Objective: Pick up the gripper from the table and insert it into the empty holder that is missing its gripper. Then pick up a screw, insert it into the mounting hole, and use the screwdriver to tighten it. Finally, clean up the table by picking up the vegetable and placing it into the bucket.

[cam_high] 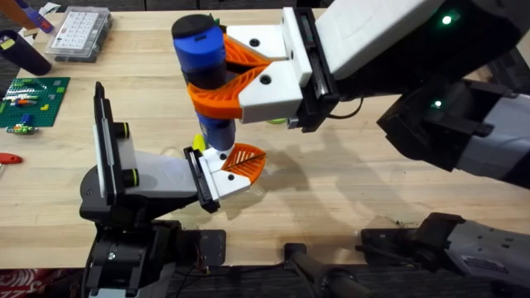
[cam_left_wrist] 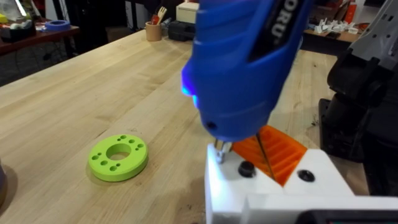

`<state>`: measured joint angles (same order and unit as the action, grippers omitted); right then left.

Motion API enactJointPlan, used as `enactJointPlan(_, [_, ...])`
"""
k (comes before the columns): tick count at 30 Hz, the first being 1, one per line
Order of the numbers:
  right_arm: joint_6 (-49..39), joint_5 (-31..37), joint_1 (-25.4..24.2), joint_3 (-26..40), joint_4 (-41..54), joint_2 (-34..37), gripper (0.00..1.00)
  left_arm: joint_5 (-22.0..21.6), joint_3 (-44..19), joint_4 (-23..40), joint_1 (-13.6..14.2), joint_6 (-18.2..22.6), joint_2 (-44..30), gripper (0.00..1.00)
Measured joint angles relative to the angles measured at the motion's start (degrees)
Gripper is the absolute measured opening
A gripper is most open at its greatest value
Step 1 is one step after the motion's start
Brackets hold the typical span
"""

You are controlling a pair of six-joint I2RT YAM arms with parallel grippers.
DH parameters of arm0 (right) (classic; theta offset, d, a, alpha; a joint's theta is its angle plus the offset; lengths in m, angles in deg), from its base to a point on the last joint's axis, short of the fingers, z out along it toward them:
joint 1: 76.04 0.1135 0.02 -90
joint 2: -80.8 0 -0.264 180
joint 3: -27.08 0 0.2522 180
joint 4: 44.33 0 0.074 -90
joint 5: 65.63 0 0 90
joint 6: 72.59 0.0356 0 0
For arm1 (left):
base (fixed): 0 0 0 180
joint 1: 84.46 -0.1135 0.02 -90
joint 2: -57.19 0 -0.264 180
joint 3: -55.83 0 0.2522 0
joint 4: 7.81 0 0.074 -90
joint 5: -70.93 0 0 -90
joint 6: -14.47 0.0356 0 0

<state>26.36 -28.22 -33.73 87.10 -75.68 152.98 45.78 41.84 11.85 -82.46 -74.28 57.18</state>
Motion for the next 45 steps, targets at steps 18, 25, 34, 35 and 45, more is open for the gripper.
enactJointPlan(18, [14.9, -6.3, -5.8, 7.6, -2.3, 0.3, 0.038, 0.1, 0.0, 0.3, 0.0, -0.3, 0.0, 0.016])
enactJointPlan(25, [18.1, -11.8, -11.2, 15.8, 4.0, 0.3, 0.039, 0.1, 0.0, 0.3, 0.0, -0.3, 0.0, 0.016])
enactJointPlan(34, [20.6, -15.7, -10.3, 21.4, 4.0, 0.3, 0.039, 0.1, 0.0, 0.3, 0.0, -0.3, 0.0, 0.016])
enactJointPlan(35, [20.7, -15.8, -9.6, 21.4, 4.0, 0.4, 0.040, 0.1, 0.0, 0.3, 0.0, -0.3, 0.0, 0.016])
enactJointPlan(45, [20.8, -15.8, -4.5, 21.5, 4.3, 6.0, 0.037, 0.1, 0.0, 0.3, 0.0, -0.3, 0.0, 0.016])
